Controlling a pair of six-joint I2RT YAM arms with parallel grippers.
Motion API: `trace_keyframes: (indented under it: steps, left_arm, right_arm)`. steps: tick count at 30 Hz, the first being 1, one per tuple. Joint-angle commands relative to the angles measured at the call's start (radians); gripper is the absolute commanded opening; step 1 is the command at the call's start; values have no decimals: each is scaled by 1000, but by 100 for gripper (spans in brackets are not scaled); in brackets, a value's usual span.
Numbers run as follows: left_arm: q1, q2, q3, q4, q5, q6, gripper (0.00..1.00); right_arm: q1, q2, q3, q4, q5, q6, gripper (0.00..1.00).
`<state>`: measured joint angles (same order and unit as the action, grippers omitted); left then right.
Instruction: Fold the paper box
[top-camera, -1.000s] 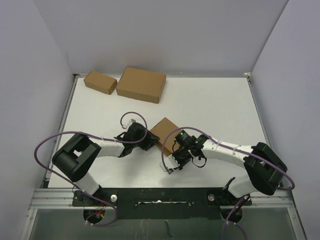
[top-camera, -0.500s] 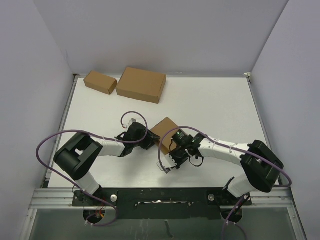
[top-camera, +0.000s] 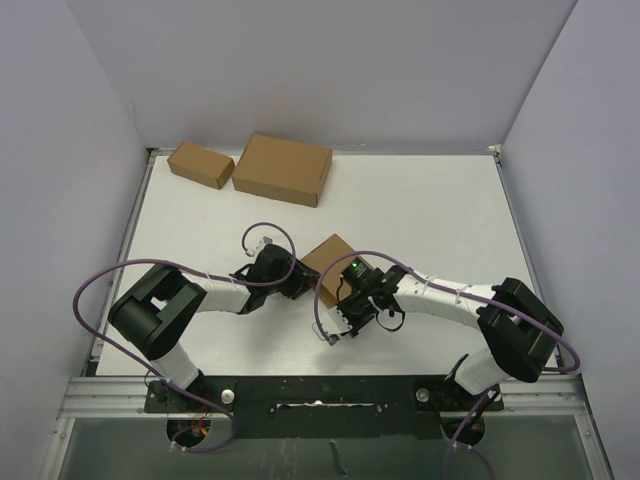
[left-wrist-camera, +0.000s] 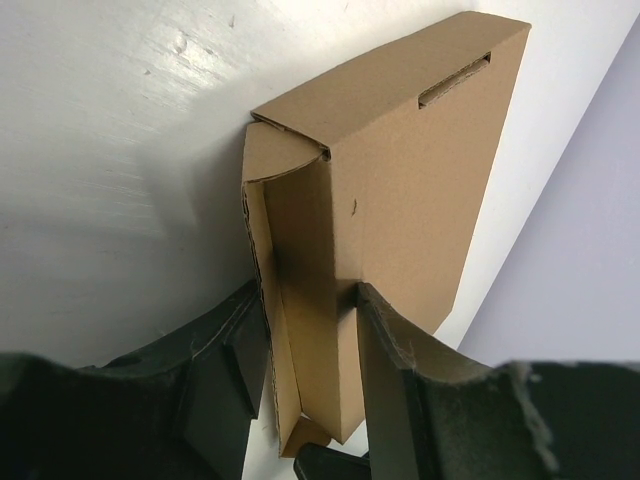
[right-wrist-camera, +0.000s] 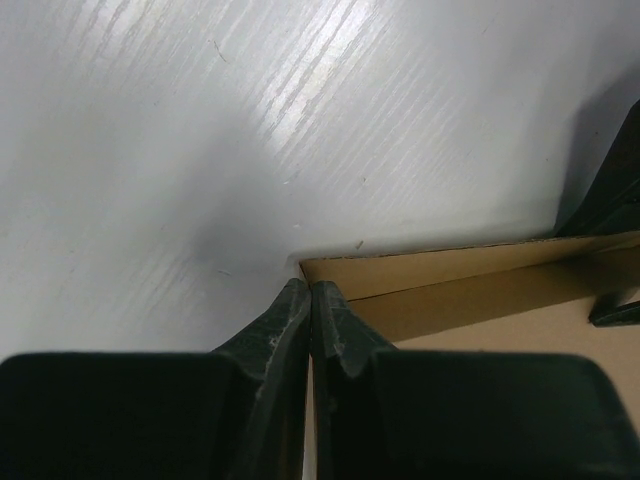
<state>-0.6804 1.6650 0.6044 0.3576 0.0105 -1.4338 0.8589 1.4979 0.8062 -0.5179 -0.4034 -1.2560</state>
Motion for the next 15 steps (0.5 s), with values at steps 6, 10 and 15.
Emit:
trace_keyframes:
  steps: [6,10,15]
  left_arm:
    - [2,42,-14,-85,5,21,36]
    - [6,43,-15,-86,6,21,35]
    - [7,43,-11,-87,9,22,36]
  right_arm:
    - [-28,7,32,14,1,-5,3]
    - [-53,-10,33,7,-11,-5,3]
    - [-56,-15,31,3,-15,-8,4]
